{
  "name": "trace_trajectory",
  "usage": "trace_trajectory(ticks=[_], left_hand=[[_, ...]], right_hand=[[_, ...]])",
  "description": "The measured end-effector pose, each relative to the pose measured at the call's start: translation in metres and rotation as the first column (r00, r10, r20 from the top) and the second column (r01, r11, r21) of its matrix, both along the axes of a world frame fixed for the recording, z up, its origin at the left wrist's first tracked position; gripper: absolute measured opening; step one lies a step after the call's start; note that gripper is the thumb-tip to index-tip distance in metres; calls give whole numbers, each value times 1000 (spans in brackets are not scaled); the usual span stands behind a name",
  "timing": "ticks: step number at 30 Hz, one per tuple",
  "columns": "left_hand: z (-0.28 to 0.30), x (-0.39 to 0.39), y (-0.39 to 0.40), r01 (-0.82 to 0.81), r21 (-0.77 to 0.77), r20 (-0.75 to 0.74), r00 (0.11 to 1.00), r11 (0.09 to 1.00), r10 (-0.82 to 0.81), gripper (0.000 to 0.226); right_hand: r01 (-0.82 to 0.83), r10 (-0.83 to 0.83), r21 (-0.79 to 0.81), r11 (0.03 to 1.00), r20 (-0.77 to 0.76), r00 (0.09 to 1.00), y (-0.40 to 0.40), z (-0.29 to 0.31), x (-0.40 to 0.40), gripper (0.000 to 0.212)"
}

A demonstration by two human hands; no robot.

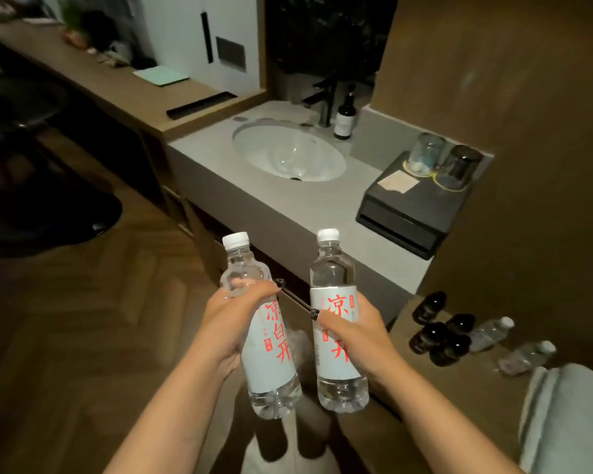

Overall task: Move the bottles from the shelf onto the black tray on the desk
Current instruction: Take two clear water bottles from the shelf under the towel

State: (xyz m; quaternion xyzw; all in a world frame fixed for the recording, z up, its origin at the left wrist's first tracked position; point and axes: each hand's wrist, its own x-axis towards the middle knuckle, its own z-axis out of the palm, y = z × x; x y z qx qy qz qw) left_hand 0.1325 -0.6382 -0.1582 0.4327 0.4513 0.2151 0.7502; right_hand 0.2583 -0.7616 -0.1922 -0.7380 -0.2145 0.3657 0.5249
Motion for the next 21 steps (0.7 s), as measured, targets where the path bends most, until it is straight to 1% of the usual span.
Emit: trace_trajectory(ticks=[2, 5, 7, 9, 12, 13, 16, 17, 19, 20, 21], left_hand=[[-3, -17, 26, -44, 5, -15, 999, 999, 44, 16], [-11, -36, 60, -112, 23, -38, 993, 993, 112, 17], [-17, -44, 81, -149, 19, -45, 988, 989, 150, 17], [-20, -50, 101, -158, 19, -67, 985, 987, 159, 17], [-23, -50, 136, -152, -10, -70, 986, 988, 151, 26], [-24, -47, 150, -163, -5, -76, 984, 987, 162, 26], [-25, -33, 193, -233, 74, -106, 965, 970, 240, 21], [-24, -29, 207, -252, 111, -97, 960, 961, 262, 24], [-21, -21, 233, -227, 188, -95, 964, 956, 247, 31], [-19, -19, 246, -205, 224, -101, 967, 953, 232, 31], [-17, -17, 258, -190, 249, -103, 970, 949, 221, 30]], right_hand=[[-71, 71, 6, 997, -8, 997, 32, 1, -13, 38], [-175, 175, 4, 985, -15, 985, 76, -3, -24, 31], [-216, 216, 9, 976, -28, 976, 103, -7, -27, 31], [-253, 253, 8, 968, -20, 967, 130, -9, -28, 30], [-299, 299, 14, 954, -18, 954, 172, -12, -23, 30], [-308, 308, 16, 951, -21, 951, 186, -12, -21, 31], [-332, 334, 45, 942, -43, 942, 232, -14, -9, 40], [-349, 352, 57, 935, -66, 934, 248, -13, -4, 38], [-379, 383, 56, 924, -135, 914, 278, -12, 6, 20], [-385, 387, 40, 922, -139, 912, 293, -10, 10, 15], [-382, 382, 25, 924, -80, 921, 310, -11, 16, 13]])
